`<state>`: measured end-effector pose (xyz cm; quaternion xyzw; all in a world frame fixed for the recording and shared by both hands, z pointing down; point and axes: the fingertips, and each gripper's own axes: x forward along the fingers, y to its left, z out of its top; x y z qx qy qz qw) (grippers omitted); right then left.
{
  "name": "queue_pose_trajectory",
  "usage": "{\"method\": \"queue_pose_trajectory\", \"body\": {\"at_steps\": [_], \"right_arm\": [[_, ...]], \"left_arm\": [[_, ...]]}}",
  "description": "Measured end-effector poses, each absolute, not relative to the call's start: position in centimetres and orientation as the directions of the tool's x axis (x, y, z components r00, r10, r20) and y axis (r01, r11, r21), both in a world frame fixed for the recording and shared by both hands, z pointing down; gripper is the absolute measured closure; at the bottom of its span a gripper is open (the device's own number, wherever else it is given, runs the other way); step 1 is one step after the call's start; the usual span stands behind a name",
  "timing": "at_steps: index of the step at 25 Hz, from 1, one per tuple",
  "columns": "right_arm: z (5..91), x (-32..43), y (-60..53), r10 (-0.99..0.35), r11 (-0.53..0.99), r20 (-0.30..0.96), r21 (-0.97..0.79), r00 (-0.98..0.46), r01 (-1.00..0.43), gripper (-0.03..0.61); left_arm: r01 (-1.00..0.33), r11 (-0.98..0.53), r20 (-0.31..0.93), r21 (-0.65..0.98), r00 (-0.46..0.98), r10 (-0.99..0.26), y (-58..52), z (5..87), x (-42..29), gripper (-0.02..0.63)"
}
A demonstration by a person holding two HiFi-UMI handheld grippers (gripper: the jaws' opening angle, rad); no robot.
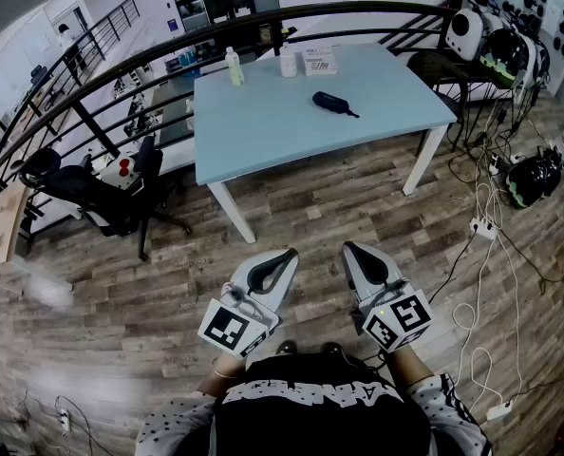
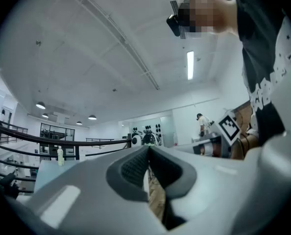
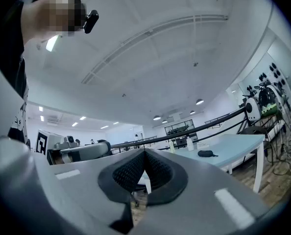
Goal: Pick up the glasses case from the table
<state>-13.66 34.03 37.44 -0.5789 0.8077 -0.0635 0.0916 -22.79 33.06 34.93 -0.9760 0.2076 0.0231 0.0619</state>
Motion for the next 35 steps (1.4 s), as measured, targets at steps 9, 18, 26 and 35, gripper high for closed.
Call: {"method": "queue_pose_trajectory", "body": {"at_steps": [9,18,26,35], "right_arm": [[37.4,-12.5,34.2,-0.943,0.333,-0.096,-0.237,-0.319,-0.913,0.574],[37.1,-11.4,34.6,-0.924,0.383,-0.085,-0.236,-0.373,-0.893,0.574],[37.4,-12.0,35.1,-0.869,0.493,-0.101,-0.246,-0.484,-0.835,0.574],[37.7,-14.9,35.2,-0.801,0.593,-0.106,-0.266,-0.589,-0.76,0.574]], "left_arm": [[-0.425,-0.897,-0.067,-0.118,0.905,-0.42,33.4,35.1,-21.9,0.614],[-0.492,-0.861,-0.063,-0.129,0.871,-0.488,34.6,34.8,-21.4,0.614],[-0.611,-0.783,-0.055,-0.117,0.791,-0.609,36.7,34.9,-22.3,0.614],[-0.728,-0.674,-0.039,-0.126,0.683,-0.73,38.5,34.7,-25.6,0.614]]}}
